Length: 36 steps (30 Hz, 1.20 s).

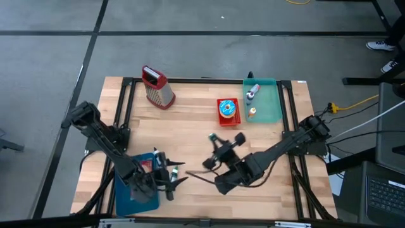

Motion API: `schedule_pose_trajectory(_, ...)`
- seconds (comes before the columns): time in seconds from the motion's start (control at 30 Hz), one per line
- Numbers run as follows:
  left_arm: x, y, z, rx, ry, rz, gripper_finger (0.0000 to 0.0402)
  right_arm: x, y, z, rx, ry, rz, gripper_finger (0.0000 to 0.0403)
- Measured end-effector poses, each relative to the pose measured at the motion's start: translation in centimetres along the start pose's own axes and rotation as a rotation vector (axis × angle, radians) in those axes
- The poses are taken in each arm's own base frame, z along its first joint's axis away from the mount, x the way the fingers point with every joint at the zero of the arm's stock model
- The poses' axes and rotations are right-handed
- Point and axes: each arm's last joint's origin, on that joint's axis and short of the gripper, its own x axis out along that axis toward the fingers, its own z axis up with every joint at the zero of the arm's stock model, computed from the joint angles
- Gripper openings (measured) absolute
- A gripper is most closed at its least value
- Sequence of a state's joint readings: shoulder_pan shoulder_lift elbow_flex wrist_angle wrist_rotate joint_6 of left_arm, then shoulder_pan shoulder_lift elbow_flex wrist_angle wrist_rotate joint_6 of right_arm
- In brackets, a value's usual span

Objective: Pick & Place Food Item
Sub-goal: Put the right green food coloring bottle into the green bin

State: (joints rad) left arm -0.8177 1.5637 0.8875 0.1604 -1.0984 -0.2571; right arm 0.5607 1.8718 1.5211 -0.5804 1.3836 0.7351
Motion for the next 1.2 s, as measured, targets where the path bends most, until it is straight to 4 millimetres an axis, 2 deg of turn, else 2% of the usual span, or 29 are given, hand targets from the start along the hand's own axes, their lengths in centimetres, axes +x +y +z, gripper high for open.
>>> schedule_pose_trajectory(0.13, 0.8, -1.0, -1.7, 0.009, 0.021, 0.028, 0.0262, -0.2, -3.1, -1.7, 0.04, -0.025, -0.102, 0.0032)
schedule_pose_trajectory(0.27, 1.9, -1.9, -3.2, 0.034, 0.034, 0.046, 0.0262, -0.5, -6.0, -2.3, 0.108, -0.043, -0.144, 0.0032)
schedule_pose_trajectory(0.33, 2.5, -1.9, -3.7, 0.038, 0.048, 0.045, 0.0262, -0.4, -6.8, -2.9, 0.14, -0.051, -0.158, 0.0032)
schedule_pose_trajectory(0.47, 3.2, -1.7, -3.8, 0.02, 0.051, 0.065, 0.0262, 0.5, -8.5, -4.3, 0.163, -0.028, -0.197, 0.0032)
schedule_pose_trajectory(0.57, 3.4, -1.7, -3.6, 0.016, 0.041, 0.061, 0.0262, 1.2, -10.0, -6.5, 0.193, -0.018, -0.237, 0.0032)
schedule_pose_trajectory(0.77, 3.4, -1.9, -3.1, 0.021, 0.018, 0.03, 0.0256, 1.3, -12.9, -9.0, 0.248, -0.018, -0.259, 0.0032)
schedule_pose_trajectory(1.2, 4.0, -1.6, -3.0, 0.016, 0.024, 0.02, 0.0251, -0.4, -18.2, -6.5, 0.285, -0.126, -0.189, 0.0032)
